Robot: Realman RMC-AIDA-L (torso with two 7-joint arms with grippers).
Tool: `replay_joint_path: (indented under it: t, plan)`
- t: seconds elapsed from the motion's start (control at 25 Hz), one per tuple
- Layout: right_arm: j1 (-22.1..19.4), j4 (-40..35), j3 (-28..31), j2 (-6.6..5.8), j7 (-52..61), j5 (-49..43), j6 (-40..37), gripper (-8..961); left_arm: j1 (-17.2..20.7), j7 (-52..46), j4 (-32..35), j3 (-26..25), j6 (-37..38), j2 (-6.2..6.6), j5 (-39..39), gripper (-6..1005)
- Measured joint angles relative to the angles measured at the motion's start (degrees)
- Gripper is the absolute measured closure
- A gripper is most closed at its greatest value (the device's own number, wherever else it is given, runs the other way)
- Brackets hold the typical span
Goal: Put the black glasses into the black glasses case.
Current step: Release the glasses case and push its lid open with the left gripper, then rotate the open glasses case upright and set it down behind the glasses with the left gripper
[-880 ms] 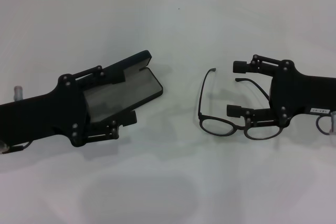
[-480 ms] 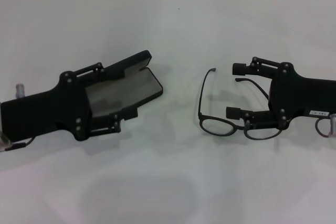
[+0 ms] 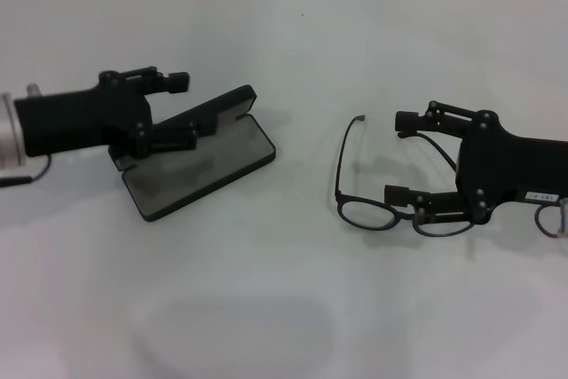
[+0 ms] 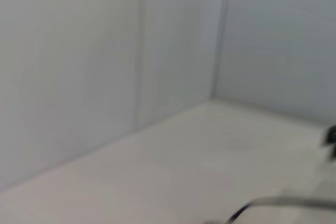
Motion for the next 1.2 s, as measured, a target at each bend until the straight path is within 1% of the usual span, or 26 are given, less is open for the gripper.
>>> replay_joint_path:
  t: [0.12, 0.24, 0.28, 0.32, 0.48, 0.68, 0.84, 1.12, 1.2]
  plan:
    - [-0.14, 0.01, -0.01, 0.0, 0.0, 0.0, -0.08, 76, -0.54, -7.6, 6.76, -0.01, -4.7, -1.75, 9.27, 213]
    - [-0.32, 0.01, 0.0, 0.02, 0.01, 0.0, -0.14, 77, -1.47, -12.52, 11.83, 0.17, -7.08, -3.9, 18.37, 221]
    - [-0.38, 0.02, -0.02, 0.05, 0.01, 0.0, -0.16, 78, -1.85, -13.55, 12.91, 0.43, -7.43, -4.42, 20.96, 224]
    - [-0.41, 0.02, -0.04, 0.06, 0.01, 0.0, -0.15, 78, -2.13, -14.23, 13.45, 0.77, -7.6, -4.66, 22.66, 227]
    - [-0.42, 0.01, -0.1, 0.08, 0.02, 0.0, -0.15, 80, -3.18, -17.37, 14.02, 3.81, -8.99, -4.68, 26.51, 238]
    - [-0.41, 0.02, -0.56, 0.09, 0.02, 0.0, -0.15, 82, -4.21, -18.28, 13.93, 4.66, -9.66, -4.76, 29.6, 251]
    - [-0.4, -0.01, -1.9, 0.09, -0.12, 0.0, -0.17, 83, -4.92, -18.76, 13.79, 4.94, -9.75, -4.75, 30.55, 403]
    - [-0.4, -0.67, -8.72, 0.09, -1.84, -0.01, -0.48, 86, -5.33, -18.33, 14.95, 5.68, -9.76, -4.63, 30.78, 702]
    - [-0.41, -0.73, -10.52, 0.09, -2.7, -0.02, -0.78, 86, -5.53, -18.31, 15.62, 6.56, -9.76, -4.61, 31.18, 735]
